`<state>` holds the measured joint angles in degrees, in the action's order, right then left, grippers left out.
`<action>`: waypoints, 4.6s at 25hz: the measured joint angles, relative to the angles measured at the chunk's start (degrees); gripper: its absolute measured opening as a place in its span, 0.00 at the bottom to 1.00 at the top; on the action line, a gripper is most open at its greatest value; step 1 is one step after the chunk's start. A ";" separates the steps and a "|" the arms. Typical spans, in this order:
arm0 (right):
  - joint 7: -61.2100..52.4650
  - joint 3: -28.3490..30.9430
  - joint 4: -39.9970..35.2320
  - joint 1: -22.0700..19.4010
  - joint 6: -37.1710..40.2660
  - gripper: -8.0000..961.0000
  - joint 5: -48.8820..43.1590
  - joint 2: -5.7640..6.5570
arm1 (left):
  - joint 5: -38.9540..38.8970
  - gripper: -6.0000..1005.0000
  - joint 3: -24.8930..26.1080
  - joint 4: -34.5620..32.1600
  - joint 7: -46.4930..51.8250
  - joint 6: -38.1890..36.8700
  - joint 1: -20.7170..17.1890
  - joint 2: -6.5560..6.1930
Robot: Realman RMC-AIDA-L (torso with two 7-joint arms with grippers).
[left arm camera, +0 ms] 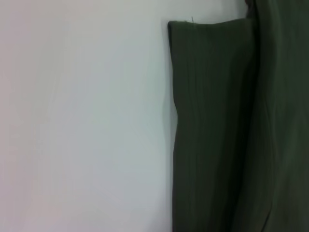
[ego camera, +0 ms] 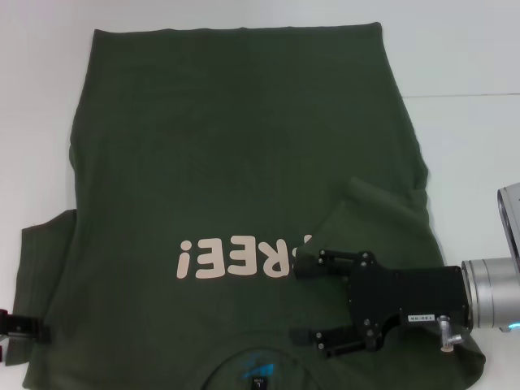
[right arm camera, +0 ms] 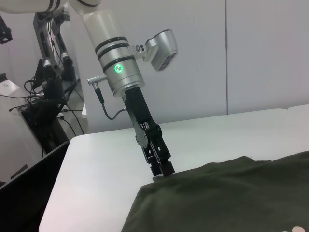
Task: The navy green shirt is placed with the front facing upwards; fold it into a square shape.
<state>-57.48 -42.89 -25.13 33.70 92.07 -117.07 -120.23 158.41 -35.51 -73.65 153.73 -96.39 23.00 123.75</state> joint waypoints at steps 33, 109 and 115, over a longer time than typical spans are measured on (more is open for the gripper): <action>0.00 0.00 0.00 0.23 -0.23 0.96 0.00 0.00 | -0.82 0.87 0.00 1.56 0.00 0.06 0.55 0.03; 0.11 -0.18 0.64 0.40 -0.06 0.96 0.00 0.00 | -0.85 0.87 0.58 1.59 0.22 0.03 0.44 -0.18; 0.28 -0.17 0.61 0.42 -0.04 0.96 0.00 0.00 | -0.82 0.87 0.63 1.58 0.36 0.07 0.27 -0.32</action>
<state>-57.20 -43.06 -24.52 34.12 92.02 -117.07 -120.23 157.59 -34.88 -72.07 154.10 -96.32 23.27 123.43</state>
